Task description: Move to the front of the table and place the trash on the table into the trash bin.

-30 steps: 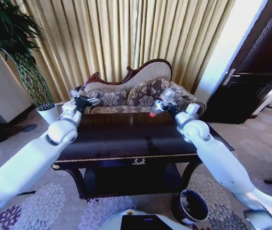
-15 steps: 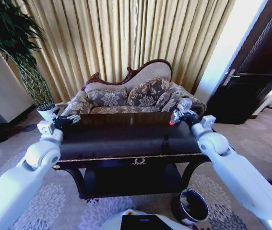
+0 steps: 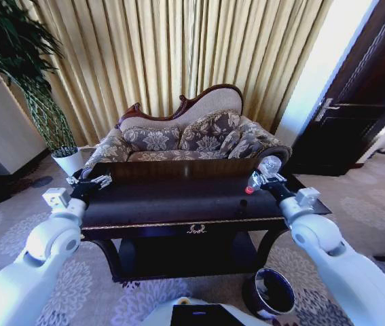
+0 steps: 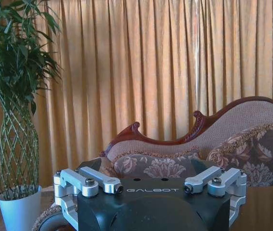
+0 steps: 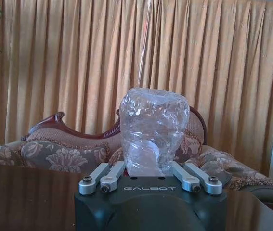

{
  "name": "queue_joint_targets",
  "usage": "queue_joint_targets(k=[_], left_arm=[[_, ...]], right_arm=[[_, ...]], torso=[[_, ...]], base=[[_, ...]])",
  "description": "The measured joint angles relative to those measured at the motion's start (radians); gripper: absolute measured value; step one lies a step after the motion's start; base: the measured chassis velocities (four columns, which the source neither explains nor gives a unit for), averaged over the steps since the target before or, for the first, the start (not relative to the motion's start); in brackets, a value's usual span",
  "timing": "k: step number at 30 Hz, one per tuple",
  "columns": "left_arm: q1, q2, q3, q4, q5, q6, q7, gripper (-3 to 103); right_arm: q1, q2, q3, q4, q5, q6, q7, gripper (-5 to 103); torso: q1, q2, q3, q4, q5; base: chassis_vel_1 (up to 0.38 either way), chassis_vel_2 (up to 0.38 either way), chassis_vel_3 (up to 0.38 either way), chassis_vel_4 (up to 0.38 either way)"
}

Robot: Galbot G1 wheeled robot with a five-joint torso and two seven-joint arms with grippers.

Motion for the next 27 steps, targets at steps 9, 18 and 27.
queue_joint_targets(k=[9, 18, 27], left_arm=[[0.053, -0.040, -0.030, -0.048, 0.025, -0.018, 0.012, 100], [0.083, -0.044, -0.044, -0.062, 0.040, -0.023, 0.012, 100], [0.092, -0.041, -0.040, -0.068, 0.043, -0.024, 0.014, 100]], right_arm=[[-0.079, 0.017, 0.025, 0.067, -0.007, 0.015, 0.001, 25], [-0.089, 0.027, 0.029, 0.074, -0.010, 0.026, 0.003, 25], [-0.104, 0.042, 0.031, 0.086, -0.014, 0.034, 0.008, 25]], torso=[[0.000, 0.000, 0.000, -0.0001, 0.0000], [0.000, 0.000, 0.000, 0.0000, 0.0000], [0.000, 0.000, 0.000, 0.0001, 0.0000]], base=[[0.058, -0.068, -0.064, 0.068], [0.099, -0.096, -0.093, 0.098], [0.073, -0.068, -0.065, 0.066]])
